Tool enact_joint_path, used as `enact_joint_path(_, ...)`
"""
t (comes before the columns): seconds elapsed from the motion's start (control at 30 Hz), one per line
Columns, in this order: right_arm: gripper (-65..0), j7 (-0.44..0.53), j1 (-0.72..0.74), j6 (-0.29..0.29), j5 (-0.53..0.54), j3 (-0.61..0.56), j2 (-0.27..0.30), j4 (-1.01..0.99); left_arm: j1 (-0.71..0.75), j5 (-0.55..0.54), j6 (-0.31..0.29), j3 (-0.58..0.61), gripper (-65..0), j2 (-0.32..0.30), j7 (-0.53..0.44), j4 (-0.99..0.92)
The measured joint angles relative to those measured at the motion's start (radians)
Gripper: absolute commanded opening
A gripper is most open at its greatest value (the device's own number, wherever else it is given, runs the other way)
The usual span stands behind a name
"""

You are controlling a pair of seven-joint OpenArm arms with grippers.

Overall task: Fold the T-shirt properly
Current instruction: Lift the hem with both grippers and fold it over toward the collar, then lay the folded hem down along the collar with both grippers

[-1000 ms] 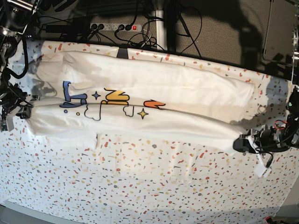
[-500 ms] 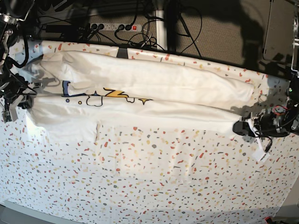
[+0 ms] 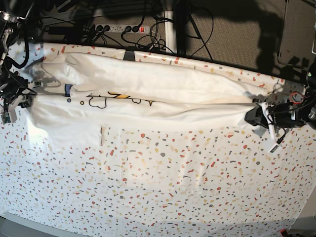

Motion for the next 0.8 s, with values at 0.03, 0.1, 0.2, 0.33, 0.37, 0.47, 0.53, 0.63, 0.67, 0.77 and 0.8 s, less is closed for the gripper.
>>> enact_joint_path(0.03, -65.0, -0.007, 0.000, 0.000, 0.003, 0.019, 0.000, 0.000, 0.000, 0.003, 0.000, 0.000, -65.0, 0.000, -0.001, 0.001)
enact_joint_path(0.1, -65.0, -0.010, 0.000, 0.000, 0.003, 0.058, 0.000, 0.000, -0.003, 0.002, 0.000, 0.000, -65.0, 0.000, -0.001, 0.003)
enact_joint_path(0.2, -65.0, -0.010, -0.005, 0.000, 0.005, 0.085, 0.002, 0.000, -0.005, 0.022, 0.000, 0.000, -65.0, 0.001, -0.012, 0.005)
enact_joint_path(0.33, -65.0, -0.013, -0.032, 0.000, 0.033, 0.083, 0.000, 0.000, -0.005, 0.022, 0.000, 0.000, -65.0, 0.000, -0.011, 0.005)
enact_joint_path(0.37, -65.0, -0.013, -0.038, 0.000, 0.033, 0.083, 0.000, 0.000, -0.005, 0.022, 0.000, 0.000, -65.0, 0.000, -0.009, 0.005)
enact_joint_path(0.47, -65.0, -0.013, -0.064, 0.000, 0.033, 0.084, 0.000, 0.000, 0.005, 0.022, -0.001, 0.000, -65.0, 0.000, -0.007, 0.005)
enact_joint_path(0.53, -65.0, -0.013, -0.090, 0.000, 0.033, 0.083, 0.000, 0.000, 0.026, 0.022, 0.000, 0.000, -65.0, 0.000, -0.008, 0.005)
enact_joint_path(0.63, -65.0, -0.022, -0.113, 0.000, 0.036, 0.083, -0.005, 0.000, 0.064, 0.026, 0.000, 0.000, -65.0, 0.000, -0.016, 0.005)
enact_joint_path(0.67, -65.0, -0.042, -0.112, 0.000, 0.053, 0.084, -0.005, 0.000, 0.074, 0.026, 0.000, 0.000, -65.0, 0.000, -0.031, 0.005)
enact_joint_path(0.77, -51.0, -0.080, -0.111, -0.001, 0.077, 0.083, -0.003, 0.000, 0.078, 0.026, 0.000, 0.000, -63.7, 0.000, -0.043, 0.005)
enact_joint_path(0.8, -45.1, -0.084, -0.111, -0.001, 0.082, 0.083, -0.003, 0.000, 0.077, 0.026, 0.000, 0.000, -57.1, 0.000, -0.051, 0.005)
